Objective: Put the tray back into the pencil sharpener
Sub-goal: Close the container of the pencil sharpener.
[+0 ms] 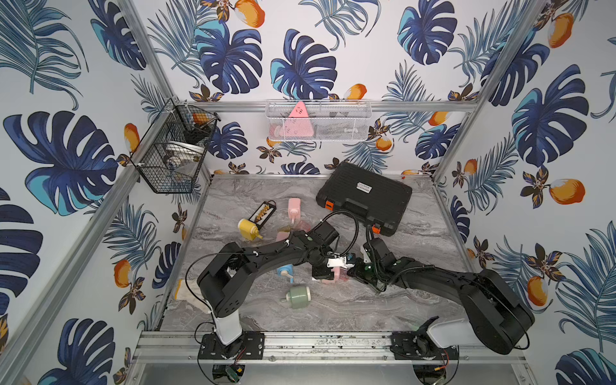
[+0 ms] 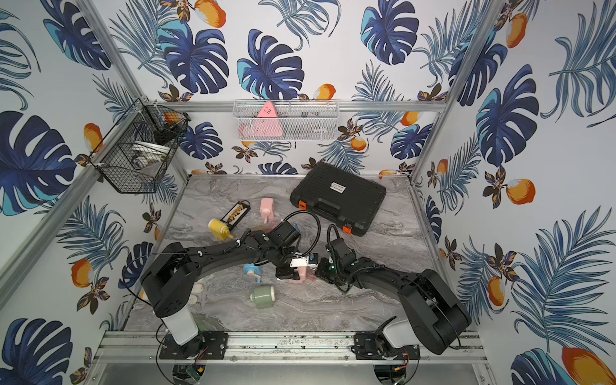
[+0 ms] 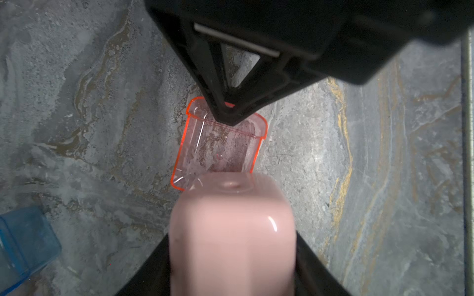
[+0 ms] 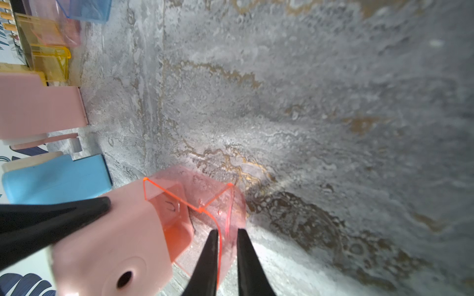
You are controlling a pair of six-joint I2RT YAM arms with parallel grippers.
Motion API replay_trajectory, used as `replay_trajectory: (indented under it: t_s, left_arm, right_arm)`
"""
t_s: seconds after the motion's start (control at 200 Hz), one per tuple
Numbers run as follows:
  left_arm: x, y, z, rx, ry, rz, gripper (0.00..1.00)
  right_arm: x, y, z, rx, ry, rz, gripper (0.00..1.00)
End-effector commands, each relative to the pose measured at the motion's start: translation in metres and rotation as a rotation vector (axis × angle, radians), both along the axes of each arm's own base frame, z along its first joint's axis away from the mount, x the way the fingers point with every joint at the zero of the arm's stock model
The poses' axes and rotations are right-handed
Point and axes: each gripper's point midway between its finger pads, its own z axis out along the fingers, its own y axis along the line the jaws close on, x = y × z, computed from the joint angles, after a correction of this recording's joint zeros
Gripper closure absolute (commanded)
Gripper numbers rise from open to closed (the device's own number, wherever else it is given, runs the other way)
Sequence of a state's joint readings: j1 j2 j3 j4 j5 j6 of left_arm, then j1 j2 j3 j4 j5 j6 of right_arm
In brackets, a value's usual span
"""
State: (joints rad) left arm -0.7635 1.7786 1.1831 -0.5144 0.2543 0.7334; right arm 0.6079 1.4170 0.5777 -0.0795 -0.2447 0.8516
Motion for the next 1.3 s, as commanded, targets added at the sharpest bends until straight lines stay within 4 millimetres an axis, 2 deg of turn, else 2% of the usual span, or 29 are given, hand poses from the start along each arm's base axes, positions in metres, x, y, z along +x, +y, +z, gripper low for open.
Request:
replay_trajectory:
  t_s: [0.0, 0.225, 0.676, 0.921, 1.121, 1.196, 1.296]
  left_arm:
    - [0.011, 0.001, -0.004, 0.016, -0.068, -0.007, 0.54]
    - [0.015, 0.001, 0.001, 0.003, -0.106, -0.005, 0.54]
    - [0.029, 0.004, -0.002, 0.017, -0.189, 0.016, 0.53]
    - [0.012, 0.004, -0.007, 0.019, -0.110, -0.039, 0.52]
    - [-0.005, -0.001, -0.007, -0.012, -0.026, -0.082, 0.53]
    - [-0.004, -0.001, -0.007, -0.011, -0.034, -0.080, 0.53]
    - [0.002, 0.001, -0.009, 0.002, -0.066, -0.062, 0.54]
  right_arm:
    - [0.004, -0.007, 0.002, -0.054, -0.027, 0.000, 0.84]
    - [0.000, -0.020, -0.004, -0.134, -0.020, 0.016, 0.85]
    - [0.002, -0.011, -0.006, -0.108, -0.025, 0.052, 0.85]
    - [0.007, -0.003, -0.004, -0.054, -0.038, 0.046, 0.83]
    - [0.015, 0.013, 0.009, 0.075, -0.079, 0.055, 0.83]
    - [0.016, 0.019, 0.014, 0.135, -0.087, 0.056, 0.83]
    - [0.018, 0.015, 0.018, 0.177, -0.093, 0.032, 0.82]
